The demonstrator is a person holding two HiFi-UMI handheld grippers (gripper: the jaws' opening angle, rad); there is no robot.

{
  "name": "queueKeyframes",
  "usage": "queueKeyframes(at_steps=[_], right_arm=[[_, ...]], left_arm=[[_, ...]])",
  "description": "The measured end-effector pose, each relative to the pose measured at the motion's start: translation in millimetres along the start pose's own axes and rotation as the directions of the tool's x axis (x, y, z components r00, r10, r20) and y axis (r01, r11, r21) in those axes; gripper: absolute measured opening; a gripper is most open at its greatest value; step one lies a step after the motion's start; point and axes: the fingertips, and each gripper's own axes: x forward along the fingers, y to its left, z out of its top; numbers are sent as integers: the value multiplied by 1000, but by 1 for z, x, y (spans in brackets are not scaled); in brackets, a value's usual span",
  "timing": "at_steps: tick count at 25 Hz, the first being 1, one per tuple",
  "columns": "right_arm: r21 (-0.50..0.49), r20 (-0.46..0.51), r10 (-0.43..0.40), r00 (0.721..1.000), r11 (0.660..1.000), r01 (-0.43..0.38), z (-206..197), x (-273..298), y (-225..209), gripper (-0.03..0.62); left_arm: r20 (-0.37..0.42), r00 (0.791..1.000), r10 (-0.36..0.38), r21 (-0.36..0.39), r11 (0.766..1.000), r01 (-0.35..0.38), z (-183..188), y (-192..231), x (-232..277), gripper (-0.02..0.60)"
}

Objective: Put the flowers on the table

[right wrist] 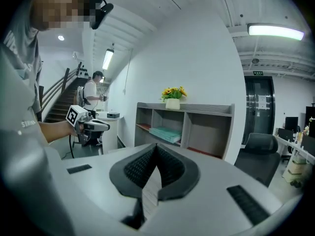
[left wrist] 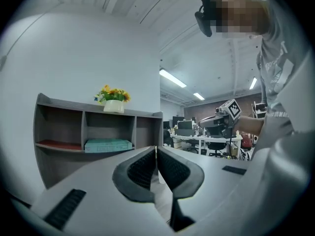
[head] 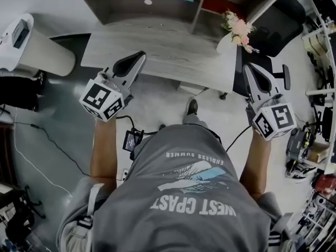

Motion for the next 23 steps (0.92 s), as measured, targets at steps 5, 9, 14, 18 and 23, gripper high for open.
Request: queueKeyframes(at_steps=[5,9,14,18,23], right_arm=[[24,-27,-25,999,999,25,5,-5,12,26],[29,-21,-48,999,998,48,-4,-10,7,26],[45,-27,-74,997,996,75,-8,-19,9,26],[48,-27,-86,996,995,87,-7,-21,11,26],[64,-47,-74,996,995,77,-6,-20,26,26]], left_arm=[[-12,999,-44,-19,999,44,-4,-13,-13,25],[-18,997,-72,-30,997,72,-13,-19,-5,25],[-27,995,-92,-38,995,91,-21,-28,-7,25],[-29,994,-108,-50,993,107,-25,-32,-8,25],[-53,992,-116,-58,992,113,-28,-32,-23,25]])
